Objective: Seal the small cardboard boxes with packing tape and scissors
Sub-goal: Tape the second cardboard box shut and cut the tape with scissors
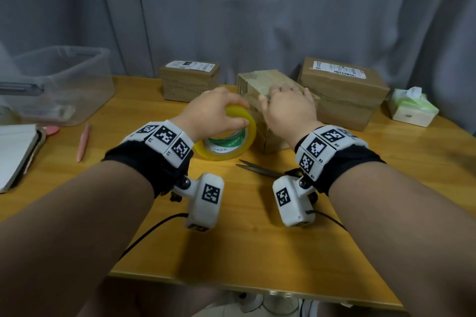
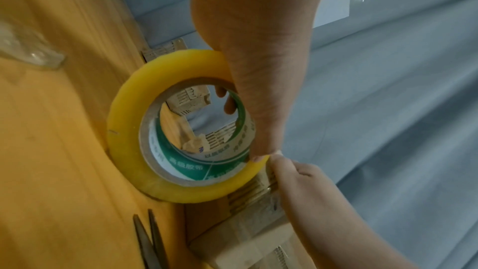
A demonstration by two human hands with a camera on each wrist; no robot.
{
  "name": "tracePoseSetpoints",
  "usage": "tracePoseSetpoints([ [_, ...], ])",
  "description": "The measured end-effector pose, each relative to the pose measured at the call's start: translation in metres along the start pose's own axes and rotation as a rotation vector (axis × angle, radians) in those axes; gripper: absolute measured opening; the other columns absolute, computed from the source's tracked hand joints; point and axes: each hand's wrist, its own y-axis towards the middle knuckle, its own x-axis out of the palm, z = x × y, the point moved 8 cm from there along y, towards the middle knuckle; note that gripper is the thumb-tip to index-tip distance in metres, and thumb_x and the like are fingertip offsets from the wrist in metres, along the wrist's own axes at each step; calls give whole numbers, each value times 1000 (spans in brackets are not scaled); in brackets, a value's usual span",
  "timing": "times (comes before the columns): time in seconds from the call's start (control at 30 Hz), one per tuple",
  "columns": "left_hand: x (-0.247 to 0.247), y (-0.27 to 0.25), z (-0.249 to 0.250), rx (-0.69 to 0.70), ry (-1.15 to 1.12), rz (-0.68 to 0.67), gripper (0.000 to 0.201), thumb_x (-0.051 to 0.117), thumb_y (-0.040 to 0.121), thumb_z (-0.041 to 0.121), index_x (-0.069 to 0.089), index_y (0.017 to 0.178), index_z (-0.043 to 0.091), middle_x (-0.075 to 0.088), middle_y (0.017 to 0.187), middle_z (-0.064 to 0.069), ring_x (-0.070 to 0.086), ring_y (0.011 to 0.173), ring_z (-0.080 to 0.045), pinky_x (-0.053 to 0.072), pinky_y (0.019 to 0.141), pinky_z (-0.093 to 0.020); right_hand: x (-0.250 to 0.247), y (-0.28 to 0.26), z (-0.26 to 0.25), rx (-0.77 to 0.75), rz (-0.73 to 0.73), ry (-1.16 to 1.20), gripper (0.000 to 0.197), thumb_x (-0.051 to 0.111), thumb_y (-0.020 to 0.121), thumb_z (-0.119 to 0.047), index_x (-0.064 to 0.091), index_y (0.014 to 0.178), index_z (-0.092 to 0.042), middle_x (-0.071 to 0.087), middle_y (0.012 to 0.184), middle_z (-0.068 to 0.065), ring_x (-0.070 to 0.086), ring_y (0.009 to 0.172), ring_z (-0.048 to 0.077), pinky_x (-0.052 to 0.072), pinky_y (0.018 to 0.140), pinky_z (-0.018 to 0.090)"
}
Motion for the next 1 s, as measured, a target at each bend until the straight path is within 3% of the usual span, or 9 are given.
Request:
tracePoseSetpoints([
  [0.13,1,1,0,1,1,21,44,66,81,48,60,122,35,52,113,2,48,116,-22,40,94,-33,4,1,0,-6,-35,-38,64,36,96,-45,27,149,-9,34,151,14,27,141,31,9,117,51],
  [0.37,1,1,0,-5,20,21,41,65,81,47,60,121,35,53,122,-2,47,119,-23,41,98,-38,-1,-2,5,-70,-161,220,57,19,102,-43,28,149,-12,24,157,8,15,146,24,-1,116,51],
  [0.47,3,4,2,-12,52,16,41,65,81,48,60,120,36,52,124,-2,47,120,-24,41,96,-36,-30,-24,20,-110,-47,379,51,47,97,-34,36,143,-16,34,149,8,26,140,25,18,115,47],
  [0.53,3,4,5,-16,70,14,41,64,81,48,60,120,35,52,124,-3,47,120,-25,40,94,-35,-40,-48,29,-112,9,392,34,59,87,-21,51,121,-20,49,120,4,43,120,23,37,100,37],
  [0.6,2,4,6,-19,69,16,40,64,81,47,61,119,36,52,123,-4,47,119,-25,40,94,-36,-15,-71,29,-118,-249,375,21,62,83,-14,57,103,-19,54,93,-3,54,96,20,44,78,28],
  [0.67,0,2,8,-25,65,19,39,64,81,47,61,118,36,53,121,-4,49,117,-25,41,93,-37,21,-93,32,-82,-581,283,25,66,82,-15,58,105,-18,55,82,-5,55,78,16,44,65,27],
  [0.7,0,1,8,-29,64,15,39,64,81,48,61,118,36,52,121,-4,49,116,-25,42,93,-38,32,-99,35,-59,-670,244,33,69,80,-16,56,109,-20,56,83,-3,54,76,15,45,65,29],
  [0.8,0,-2,6,-38,59,8,41,64,81,48,59,120,36,52,121,-4,50,115,-25,43,93,-38,44,-102,39,-35,-726,180,49,76,77,-20,48,117,-26,54,96,-2,56,90,19,49,78,34],
  [1.0,0,-2,2,-50,62,-15,42,63,83,48,57,123,36,50,126,-4,50,116,-25,41,93,-35,17,-99,49,-63,-651,168,38,64,86,-21,57,124,-22,58,103,-2,55,92,16,45,72,26],
])
